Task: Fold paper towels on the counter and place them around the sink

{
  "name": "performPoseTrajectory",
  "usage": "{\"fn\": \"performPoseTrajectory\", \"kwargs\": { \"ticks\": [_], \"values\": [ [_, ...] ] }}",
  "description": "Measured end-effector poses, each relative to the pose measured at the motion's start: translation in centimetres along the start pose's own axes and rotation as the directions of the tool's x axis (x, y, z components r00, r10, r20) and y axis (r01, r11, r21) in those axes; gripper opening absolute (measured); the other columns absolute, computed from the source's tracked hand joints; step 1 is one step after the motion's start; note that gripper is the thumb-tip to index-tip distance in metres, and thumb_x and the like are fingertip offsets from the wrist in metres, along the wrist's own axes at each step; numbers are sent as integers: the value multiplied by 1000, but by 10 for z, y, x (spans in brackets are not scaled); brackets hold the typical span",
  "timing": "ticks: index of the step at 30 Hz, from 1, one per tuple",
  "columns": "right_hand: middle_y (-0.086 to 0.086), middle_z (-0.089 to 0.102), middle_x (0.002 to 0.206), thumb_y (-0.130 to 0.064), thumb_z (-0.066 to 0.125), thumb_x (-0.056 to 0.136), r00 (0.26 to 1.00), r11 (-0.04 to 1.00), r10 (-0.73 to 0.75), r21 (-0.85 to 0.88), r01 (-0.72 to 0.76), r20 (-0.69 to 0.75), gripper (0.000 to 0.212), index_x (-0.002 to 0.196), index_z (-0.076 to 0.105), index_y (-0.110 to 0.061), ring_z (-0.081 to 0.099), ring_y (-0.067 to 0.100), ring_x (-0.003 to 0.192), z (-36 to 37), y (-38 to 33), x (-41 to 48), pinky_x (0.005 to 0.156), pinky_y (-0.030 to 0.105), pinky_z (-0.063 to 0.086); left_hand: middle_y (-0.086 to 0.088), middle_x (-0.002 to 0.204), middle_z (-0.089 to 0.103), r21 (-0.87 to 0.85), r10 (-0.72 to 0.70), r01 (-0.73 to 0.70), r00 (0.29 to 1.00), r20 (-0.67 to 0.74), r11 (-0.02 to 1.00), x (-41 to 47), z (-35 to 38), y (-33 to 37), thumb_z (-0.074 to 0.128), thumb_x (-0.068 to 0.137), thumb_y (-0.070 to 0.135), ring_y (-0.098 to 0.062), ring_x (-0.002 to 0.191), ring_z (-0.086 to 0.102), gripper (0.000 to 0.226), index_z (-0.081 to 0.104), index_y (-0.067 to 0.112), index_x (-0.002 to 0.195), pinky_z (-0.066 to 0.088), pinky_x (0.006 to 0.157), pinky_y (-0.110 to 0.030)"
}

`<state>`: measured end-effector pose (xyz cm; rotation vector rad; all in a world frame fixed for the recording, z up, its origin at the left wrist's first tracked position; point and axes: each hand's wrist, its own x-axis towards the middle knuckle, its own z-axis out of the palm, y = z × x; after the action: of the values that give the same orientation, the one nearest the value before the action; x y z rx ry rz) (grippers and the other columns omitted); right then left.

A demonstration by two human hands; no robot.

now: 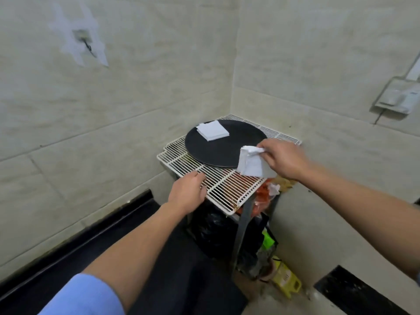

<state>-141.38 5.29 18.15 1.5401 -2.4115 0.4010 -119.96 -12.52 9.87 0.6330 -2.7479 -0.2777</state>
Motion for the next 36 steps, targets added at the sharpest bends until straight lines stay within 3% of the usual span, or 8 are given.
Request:
{"fn": "performPoseTrajectory", "kwargs": {
  "ticks": [4, 11, 16, 21, 26, 30, 33, 36],
  "values": [
    [2, 65, 112, -25, 49, 94, 997, 998, -68, -5, 68, 20, 23, 115, 60, -25, 60, 27, 99, 18, 31, 82, 69, 33, 41, -4, 108, 59, -4, -69, 69, 997, -35, 998, 52, 10, -2, 53, 90, 26, -25, 102, 57, 27, 59, 14, 113, 49, 80, -38],
    [-1, 65, 111, -27, 46, 96, 958, 958, -265, 143, 249, 110, 22, 114, 59, -27, 58, 26, 103, 68, 75, 220, 70, 31, 35, -4, 111, 55, 91, -266, 268, 963, -30, 959, 164, 30, 0, 52, 92, 28, -24, 103, 54, 30, 55, 15, 118, 48, 87, -40],
    [-1, 63, 111, -26, 48, 96, 866, 895, -434, 225, 384, 249, 24, 118, 58, -25, 56, 24, 100, 97, 81, 282, 71, 32, 36, -7, 116, 52, 120, -388, 381, 920, 48, 917, 210, 48, -4, 52, 91, 29, -29, 109, 52, 33, 54, 13, 120, 46, 90, -42],
    [-1, 63, 109, -27, 51, 93, 790, 854, -513, 293, 431, 336, 19, 110, 60, -23, 56, 23, 99, 126, 79, 335, 81, 40, 47, -8, 117, 51, 134, -466, 455, 883, 62, 880, 230, 57, -14, 52, 91, 28, -29, 110, 50, 32, 53, 14, 120, 44, 89, -41],
    [1, 61, 118, -24, 53, 92, 766, 862, -499, 317, 395, 404, 24, 115, 60, -19, 55, 24, 105, 164, 73, 374, 85, 38, 46, -7, 116, 52, 133, -506, 494, 860, 72, 859, 242, 63, -23, 51, 91, 28, -27, 109, 50, 32, 53, 15, 119, 45, 87, -41],
    [3, 60, 122, -22, 52, 93, 771, 876, -474, 318, 363, 426, 28, 120, 59, -19, 54, 25, 108, 197, 71, 387, 77, 31, 38, -6, 117, 52, 121, -527, 520, 849, 40, 846, 247, 69, -29, 51, 91, 28, -27, 108, 50, 34, 53, 15, 123, 44, 86, -40],
    [3, 61, 121, -24, 55, 93, 787, 876, -463, 343, 338, 408, 29, 121, 58, -20, 55, 26, 108, 215, 74, 386, 79, 32, 40, -6, 121, 50, 112, -477, 478, 878, -35, 871, 250, 75, -29, 52, 90, 24, -27, 107, 50, 37, 52, 15, 126, 46, 83, -40],
    [5, 56, 124, -30, 58, 91, 819, 864, -495, 258, 432, 291, 35, 125, 55, -20, 50, 27, 114, 223, 78, 375, 88, 38, 42, -9, 127, 51, 149, -364, 371, 929, -70, 917, 254, 82, -30, 53, 87, 19, -29, 104, 51, 42, 52, 14, 129, 49, 81, -43]
  ]
}}
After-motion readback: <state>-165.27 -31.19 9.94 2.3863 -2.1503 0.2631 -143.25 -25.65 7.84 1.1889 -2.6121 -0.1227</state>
